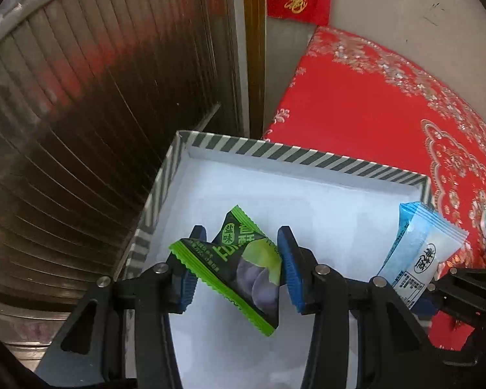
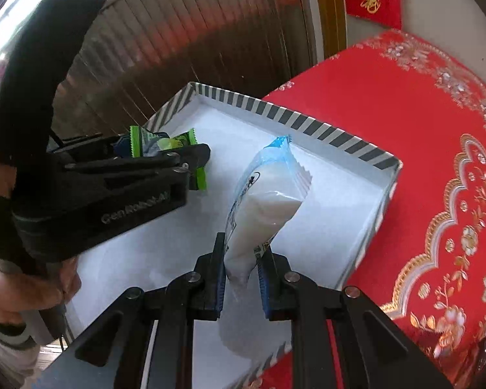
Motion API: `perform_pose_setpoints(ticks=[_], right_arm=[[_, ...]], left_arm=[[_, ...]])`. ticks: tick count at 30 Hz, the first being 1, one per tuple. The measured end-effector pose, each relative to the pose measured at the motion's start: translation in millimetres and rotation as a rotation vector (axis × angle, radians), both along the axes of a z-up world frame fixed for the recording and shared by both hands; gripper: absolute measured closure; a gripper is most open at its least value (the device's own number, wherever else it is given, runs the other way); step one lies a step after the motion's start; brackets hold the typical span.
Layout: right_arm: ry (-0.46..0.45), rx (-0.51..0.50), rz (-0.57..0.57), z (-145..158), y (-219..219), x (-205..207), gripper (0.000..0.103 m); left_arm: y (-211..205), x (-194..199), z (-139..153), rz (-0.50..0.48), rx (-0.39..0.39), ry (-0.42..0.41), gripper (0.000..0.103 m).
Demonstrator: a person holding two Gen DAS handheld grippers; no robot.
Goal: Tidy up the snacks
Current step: 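Carry both snacks over the white tray and open both grippers, then move both grippers back from the tray to the snack pile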
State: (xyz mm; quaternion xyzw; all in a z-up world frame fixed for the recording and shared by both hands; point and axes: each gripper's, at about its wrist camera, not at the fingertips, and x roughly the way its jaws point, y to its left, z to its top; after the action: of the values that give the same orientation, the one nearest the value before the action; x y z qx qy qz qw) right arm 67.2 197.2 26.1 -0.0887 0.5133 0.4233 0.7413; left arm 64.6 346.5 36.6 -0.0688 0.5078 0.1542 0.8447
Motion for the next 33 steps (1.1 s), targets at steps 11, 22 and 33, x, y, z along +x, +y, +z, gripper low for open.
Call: perform_pose_setpoints(ticks=[11,22,33], right_arm=[[-0.074,-0.007,-0.052,8,2,5,0.044],[-0.173,0.111,-0.114,55,-71,-32,0.04],[-0.174,0.193,-0.311,50,-189,-82,0.033]], left_arm=[[1,11,-12,0.031,-0.016,0.014,0.018],[-6,-21,26,0.055,-0.002,-0.093,0.011],[-82,-84,54,-0.067,0.017,-0.212,0.008]])
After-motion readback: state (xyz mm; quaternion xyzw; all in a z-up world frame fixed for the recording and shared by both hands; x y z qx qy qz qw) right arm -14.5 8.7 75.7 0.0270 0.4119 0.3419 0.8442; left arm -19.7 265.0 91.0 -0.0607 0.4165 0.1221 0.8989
